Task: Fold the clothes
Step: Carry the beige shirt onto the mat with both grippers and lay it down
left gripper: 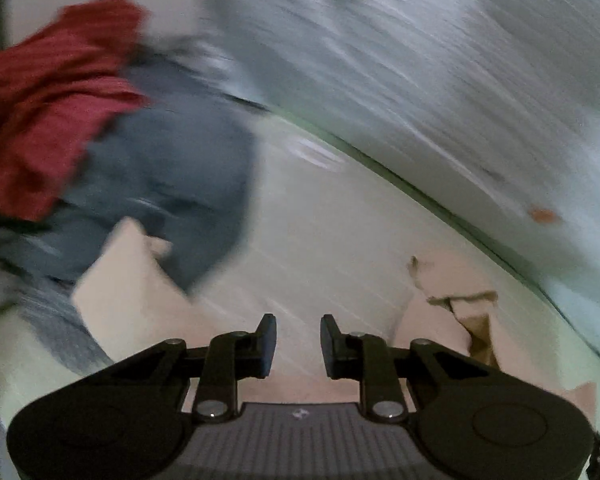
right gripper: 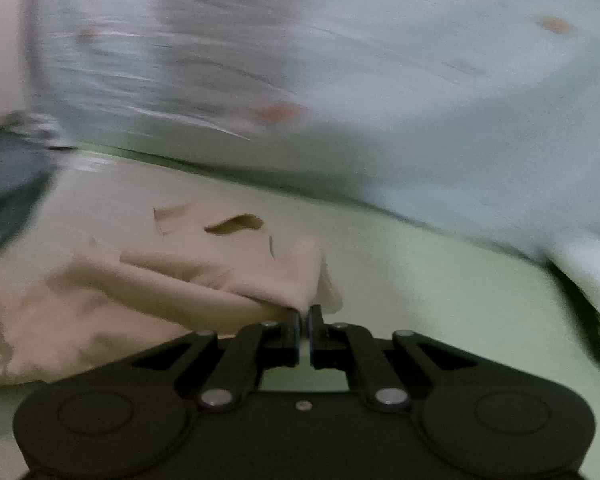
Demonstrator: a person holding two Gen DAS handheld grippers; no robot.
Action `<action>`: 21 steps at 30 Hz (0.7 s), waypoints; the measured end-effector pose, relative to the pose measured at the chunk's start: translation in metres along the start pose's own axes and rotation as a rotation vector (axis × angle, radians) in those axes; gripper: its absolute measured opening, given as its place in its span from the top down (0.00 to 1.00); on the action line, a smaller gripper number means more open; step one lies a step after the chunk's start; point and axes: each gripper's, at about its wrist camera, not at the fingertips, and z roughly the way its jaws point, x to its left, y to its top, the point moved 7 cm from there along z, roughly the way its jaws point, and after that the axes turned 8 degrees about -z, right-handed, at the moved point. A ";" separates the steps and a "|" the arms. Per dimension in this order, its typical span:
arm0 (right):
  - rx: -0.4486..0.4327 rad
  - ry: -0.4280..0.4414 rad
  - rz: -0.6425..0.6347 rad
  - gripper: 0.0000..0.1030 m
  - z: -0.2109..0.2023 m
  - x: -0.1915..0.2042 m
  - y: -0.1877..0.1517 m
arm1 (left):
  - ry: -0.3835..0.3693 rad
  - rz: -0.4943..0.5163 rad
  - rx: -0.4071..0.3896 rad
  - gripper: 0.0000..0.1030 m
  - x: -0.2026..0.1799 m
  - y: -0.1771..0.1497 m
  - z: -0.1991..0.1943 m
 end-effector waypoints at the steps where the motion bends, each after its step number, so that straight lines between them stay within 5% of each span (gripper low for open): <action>1: 0.030 -0.043 0.036 0.96 -0.012 -0.025 -0.020 | -0.033 0.027 0.020 0.76 -0.020 -0.013 -0.002; 7: 0.132 -0.151 0.177 0.96 -0.072 -0.111 -0.107 | -0.165 0.295 0.086 0.76 -0.130 -0.079 -0.020; 11: 0.143 -0.108 0.163 0.96 -0.090 -0.129 -0.137 | -0.221 0.426 0.126 0.76 -0.183 -0.107 -0.029; 16: 0.141 -0.019 0.068 0.95 -0.092 -0.119 -0.141 | -0.223 0.629 0.187 0.76 -0.240 -0.125 -0.028; 21: 0.168 0.031 0.047 0.95 -0.084 -0.121 -0.142 | -0.229 0.673 0.259 0.76 -0.285 -0.134 -0.013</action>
